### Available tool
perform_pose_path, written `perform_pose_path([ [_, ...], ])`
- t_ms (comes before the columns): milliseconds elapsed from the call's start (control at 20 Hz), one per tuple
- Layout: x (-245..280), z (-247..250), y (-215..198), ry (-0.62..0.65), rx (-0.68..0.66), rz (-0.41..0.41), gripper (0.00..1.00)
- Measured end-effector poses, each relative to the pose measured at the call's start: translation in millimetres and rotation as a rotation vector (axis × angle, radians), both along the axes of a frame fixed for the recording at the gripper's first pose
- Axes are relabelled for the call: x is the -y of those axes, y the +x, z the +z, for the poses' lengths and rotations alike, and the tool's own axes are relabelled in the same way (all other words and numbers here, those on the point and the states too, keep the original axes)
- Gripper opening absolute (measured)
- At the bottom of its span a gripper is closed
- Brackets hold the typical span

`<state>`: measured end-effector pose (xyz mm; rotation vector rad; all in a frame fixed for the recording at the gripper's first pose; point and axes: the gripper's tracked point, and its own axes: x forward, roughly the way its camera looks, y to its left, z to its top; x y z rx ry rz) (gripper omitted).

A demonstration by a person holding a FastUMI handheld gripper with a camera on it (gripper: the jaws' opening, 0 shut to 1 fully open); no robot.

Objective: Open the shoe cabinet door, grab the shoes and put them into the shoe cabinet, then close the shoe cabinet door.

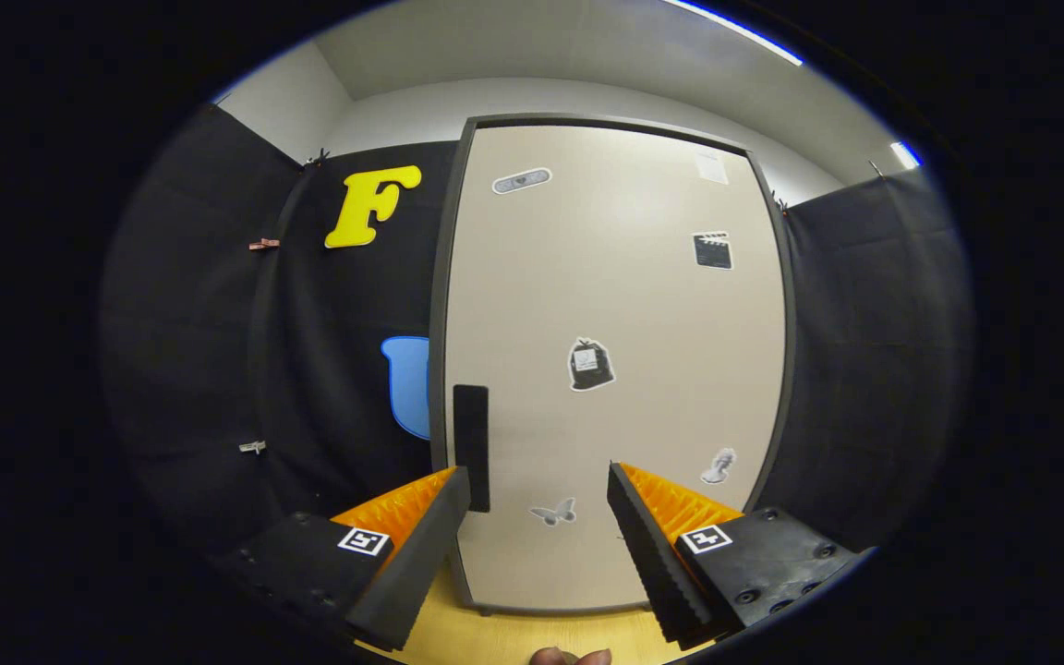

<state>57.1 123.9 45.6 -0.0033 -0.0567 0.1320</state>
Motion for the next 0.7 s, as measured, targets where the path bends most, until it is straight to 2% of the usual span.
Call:
perform_pose_path([
  [350, -45.9, -11.6, 56.0, 0.014, -0.048, 0.008, 0.98],
  [500, -51.0, -23.5, 78.7, 0.018, -0.072, -0.020, 0.97],
  [550, -50.9, -26.6, 84.3, 0.016, -0.078, -0.031, 0.94],
  [700, -51.5, -36.0, 97.9, 0.031, -0.105, -0.054, 0.74],
])
